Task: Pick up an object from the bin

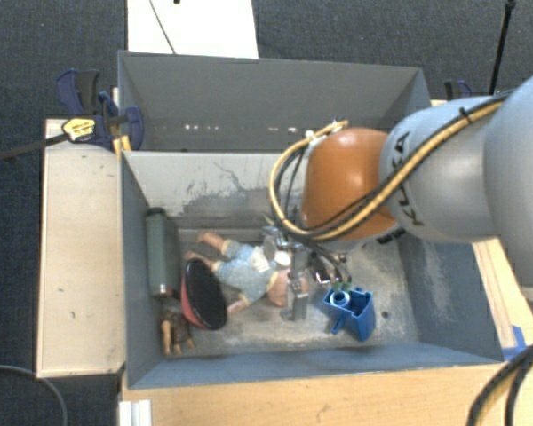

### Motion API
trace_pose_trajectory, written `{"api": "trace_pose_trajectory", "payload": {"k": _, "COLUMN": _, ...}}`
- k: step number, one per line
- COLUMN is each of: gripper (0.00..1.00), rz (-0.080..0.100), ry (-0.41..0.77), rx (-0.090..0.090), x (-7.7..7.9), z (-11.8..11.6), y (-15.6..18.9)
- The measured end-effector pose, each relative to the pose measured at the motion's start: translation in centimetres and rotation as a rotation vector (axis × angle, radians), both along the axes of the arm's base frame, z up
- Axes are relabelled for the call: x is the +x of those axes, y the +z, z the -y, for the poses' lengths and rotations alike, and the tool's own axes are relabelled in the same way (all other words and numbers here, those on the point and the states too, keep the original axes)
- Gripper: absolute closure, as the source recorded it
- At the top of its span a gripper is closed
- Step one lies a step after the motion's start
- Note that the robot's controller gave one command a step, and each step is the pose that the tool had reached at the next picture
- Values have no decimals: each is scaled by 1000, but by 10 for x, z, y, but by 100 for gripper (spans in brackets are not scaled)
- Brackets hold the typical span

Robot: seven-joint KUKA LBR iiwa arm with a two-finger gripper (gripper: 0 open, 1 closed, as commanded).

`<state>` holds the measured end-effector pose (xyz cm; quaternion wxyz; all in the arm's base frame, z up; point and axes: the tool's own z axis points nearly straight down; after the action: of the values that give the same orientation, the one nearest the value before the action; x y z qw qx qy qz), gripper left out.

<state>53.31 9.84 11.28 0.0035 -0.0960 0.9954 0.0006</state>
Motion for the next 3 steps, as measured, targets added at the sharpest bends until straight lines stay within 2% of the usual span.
{"api": "trace_pose_trajectory", "payload": {"k": 1, "gripper": 0, "rz": 4, "ry": 125, "rx": -2, "x": 3, "z": -12, "y": -32}}
{"api": "trace_pose_trajectory", "payload": {"k": 2, "gripper": 100, "rz": 8, "ry": -144, "rx": 3, "x": -1, "z": -18, "y": -39}}
{"api": "trace_pose_trajectory", "payload": {"k": 3, "gripper": 100, "rz": 8, "ry": -144, "rx": 3, "x": -1, "z": -18, "y": -39}}
